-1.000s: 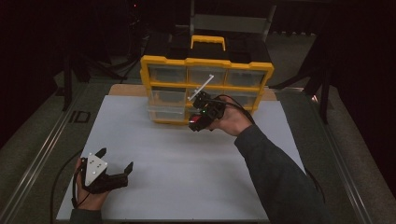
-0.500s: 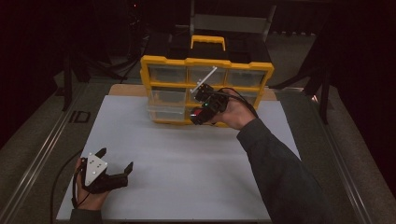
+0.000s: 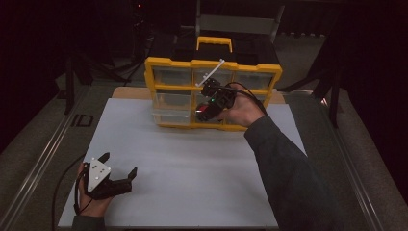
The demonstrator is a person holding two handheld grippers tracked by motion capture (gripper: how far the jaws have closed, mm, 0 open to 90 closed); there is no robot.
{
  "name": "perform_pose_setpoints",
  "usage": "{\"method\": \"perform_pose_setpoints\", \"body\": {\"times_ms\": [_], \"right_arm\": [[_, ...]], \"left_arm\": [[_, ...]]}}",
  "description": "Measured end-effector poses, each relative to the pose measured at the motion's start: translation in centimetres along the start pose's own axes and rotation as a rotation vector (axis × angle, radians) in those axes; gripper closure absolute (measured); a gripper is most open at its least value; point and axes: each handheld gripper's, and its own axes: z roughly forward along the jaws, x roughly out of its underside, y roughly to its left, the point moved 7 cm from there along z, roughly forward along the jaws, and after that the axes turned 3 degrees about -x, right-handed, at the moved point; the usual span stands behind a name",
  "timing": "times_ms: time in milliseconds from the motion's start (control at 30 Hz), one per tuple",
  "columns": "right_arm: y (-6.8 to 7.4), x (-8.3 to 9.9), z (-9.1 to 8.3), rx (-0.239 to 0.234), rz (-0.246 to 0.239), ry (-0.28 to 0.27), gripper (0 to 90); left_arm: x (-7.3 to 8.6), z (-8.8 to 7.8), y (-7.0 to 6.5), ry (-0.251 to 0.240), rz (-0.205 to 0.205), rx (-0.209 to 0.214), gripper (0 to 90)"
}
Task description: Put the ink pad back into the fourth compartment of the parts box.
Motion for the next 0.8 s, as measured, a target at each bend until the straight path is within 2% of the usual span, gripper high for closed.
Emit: {"method": "perform_pose_setpoints", "body": {"times_ms": [133, 800], "right_arm": [[-0.1, -0.4, -0.2, 0.004, -0.006, -0.005, 30.0], [-0.6, -2.7, -1.0, 0.014, 0.026, -0.032, 30.0]], "left_arm": [[0.0, 0.0, 0.0, 0.001, 0.0, 0.0, 0.3], [0.0, -0.1, 0.0, -0.002, -0.001, -0.001, 0.3]]}}
